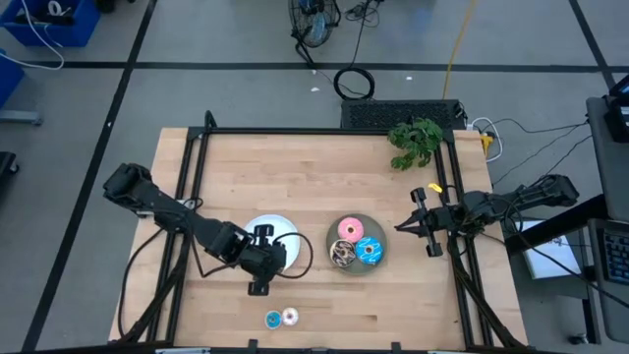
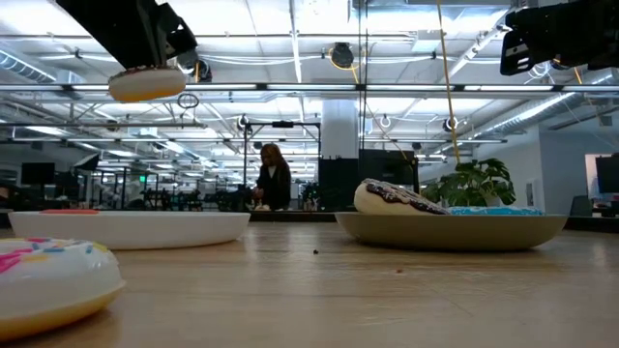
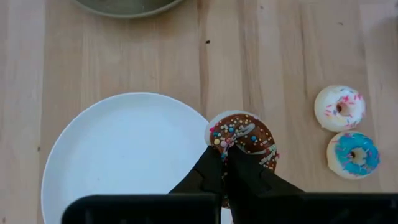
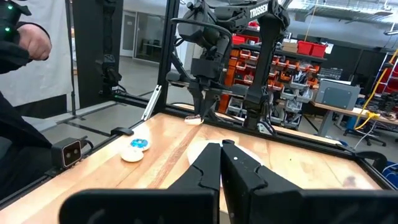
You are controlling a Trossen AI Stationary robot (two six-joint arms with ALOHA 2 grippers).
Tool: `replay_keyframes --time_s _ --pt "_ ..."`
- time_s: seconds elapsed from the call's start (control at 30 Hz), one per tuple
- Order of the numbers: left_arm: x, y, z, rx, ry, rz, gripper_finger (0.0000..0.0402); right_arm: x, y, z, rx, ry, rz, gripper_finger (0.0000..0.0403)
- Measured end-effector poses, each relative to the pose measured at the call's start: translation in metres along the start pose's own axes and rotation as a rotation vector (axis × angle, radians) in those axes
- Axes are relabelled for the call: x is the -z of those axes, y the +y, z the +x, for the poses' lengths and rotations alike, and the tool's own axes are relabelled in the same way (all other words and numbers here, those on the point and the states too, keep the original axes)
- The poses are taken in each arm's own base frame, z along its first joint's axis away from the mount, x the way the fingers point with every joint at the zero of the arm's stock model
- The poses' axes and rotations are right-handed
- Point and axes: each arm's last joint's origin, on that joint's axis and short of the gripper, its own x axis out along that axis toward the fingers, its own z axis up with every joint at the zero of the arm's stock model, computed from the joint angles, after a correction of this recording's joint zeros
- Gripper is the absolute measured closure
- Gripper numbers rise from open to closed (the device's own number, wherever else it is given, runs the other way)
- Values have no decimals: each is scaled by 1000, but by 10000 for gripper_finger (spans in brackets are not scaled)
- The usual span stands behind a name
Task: Pick & Place donuts
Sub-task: Put the small brown donut on the white plate
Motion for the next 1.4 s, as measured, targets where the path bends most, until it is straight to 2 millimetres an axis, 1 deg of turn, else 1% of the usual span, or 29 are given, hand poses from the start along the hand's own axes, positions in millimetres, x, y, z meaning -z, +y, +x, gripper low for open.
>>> replay_keyframes --time_s 0.13,0.33,0.47,0.67,0.83,1.0,1.2,1.33,1.4 --pt "1 0 0 27 24 -4 381 0 0 0 0 0 0 403" --pt "2 0 0 25 30 -11 394 0 0 0 0 0 0 403" --pt "5 3 0 6 69 -19 381 0 0 0 0 0 0 403" --pt "3 26 3 -43 121 -72 394 -1 0 0 1 -6 0 403" --pt "-1 43 5 -29 145 -79 379 -1 0 0 1 -6 0 403" --pt "-7 66 8 -56 144 -69 394 -1 0 0 1 -6 0 403" --pt "-11 94 10 -57 152 -82 376 -1 0 0 1 -6 0 403" --pt "-12 107 10 -47 156 -103 393 -1 0 0 1 -5 0 403" --pt "-12 111 10 -49 157 -114 392 0 0 0 1 -5 0 403"
